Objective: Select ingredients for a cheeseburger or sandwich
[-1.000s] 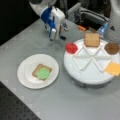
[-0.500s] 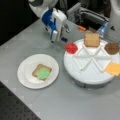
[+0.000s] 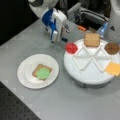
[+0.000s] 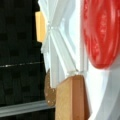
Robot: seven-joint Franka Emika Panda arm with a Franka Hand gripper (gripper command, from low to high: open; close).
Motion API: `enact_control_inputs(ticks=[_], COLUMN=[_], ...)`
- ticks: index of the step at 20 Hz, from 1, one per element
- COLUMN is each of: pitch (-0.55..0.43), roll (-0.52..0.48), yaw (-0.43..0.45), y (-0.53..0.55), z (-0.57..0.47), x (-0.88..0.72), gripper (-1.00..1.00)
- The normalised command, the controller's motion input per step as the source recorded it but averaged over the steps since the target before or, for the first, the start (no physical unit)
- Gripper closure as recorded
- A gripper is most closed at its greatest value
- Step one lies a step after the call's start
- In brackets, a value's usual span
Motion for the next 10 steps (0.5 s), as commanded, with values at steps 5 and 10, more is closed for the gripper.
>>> enact_control_inputs(ticks=[5, 10], pitch=[-0.150, -0.152], roll=[0.258, 0.267], yaw=[0.099, 0.102], y=[-0.22, -0.22], z=[-0.27, -0.24], x=[0.22, 0.22], gripper=[1.00, 1.00])
